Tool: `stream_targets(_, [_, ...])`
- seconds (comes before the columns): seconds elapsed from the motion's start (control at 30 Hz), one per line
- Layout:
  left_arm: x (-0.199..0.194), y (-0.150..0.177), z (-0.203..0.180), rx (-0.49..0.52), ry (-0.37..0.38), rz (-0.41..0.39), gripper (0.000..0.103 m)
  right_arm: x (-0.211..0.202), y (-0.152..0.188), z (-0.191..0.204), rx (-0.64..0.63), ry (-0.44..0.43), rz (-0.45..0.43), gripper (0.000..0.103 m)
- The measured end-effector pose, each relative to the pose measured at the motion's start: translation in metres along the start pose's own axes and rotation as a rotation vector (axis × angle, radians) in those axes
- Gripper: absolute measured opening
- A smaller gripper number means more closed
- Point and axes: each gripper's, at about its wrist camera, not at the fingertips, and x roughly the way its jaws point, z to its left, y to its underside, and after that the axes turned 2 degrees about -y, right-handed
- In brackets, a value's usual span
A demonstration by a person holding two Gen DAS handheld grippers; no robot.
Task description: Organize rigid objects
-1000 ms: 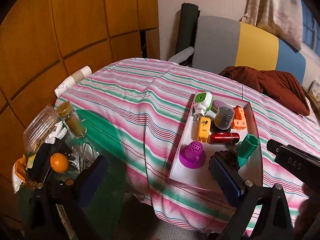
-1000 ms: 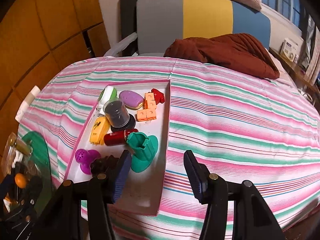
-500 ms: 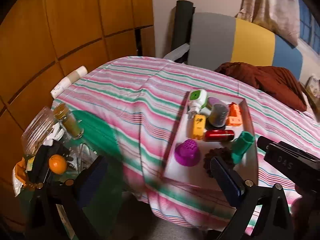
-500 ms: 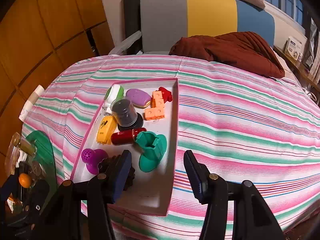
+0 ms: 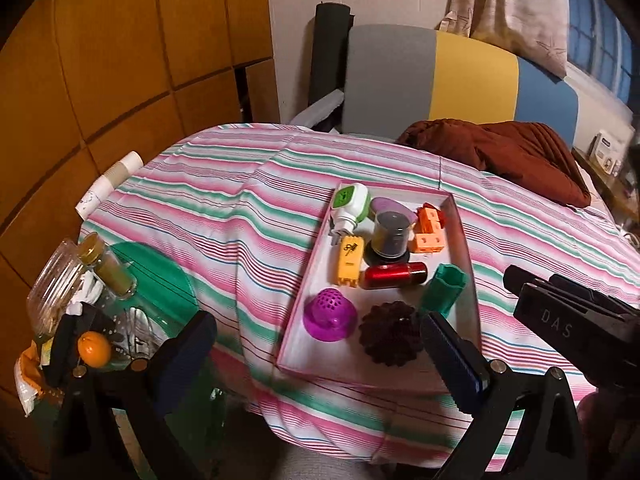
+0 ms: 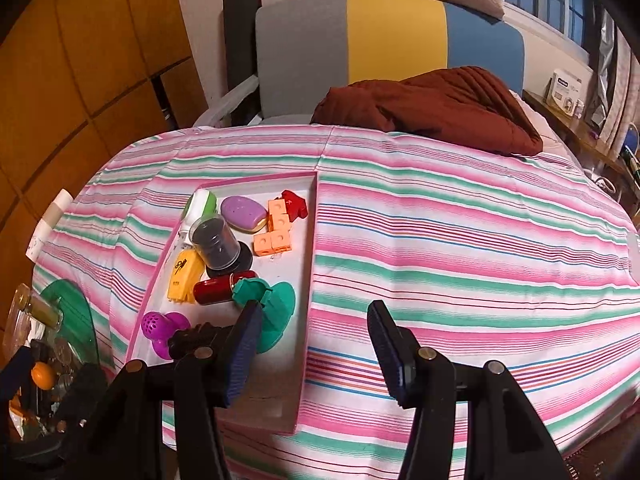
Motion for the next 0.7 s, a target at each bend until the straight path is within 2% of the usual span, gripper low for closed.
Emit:
stream_targets(0.43, [0.011,0.002,0.0,-0.026,0.04,0.047,0.103,0.002,0.001,-0.002,-0.001,0.024,0.008,0.055])
stream_targets(0.7, [0.022,0.005,0.0,-0.035,0.013,0.061,0.103,0.008,0.002,0.0,-0.01,0.019,0.032,0.055])
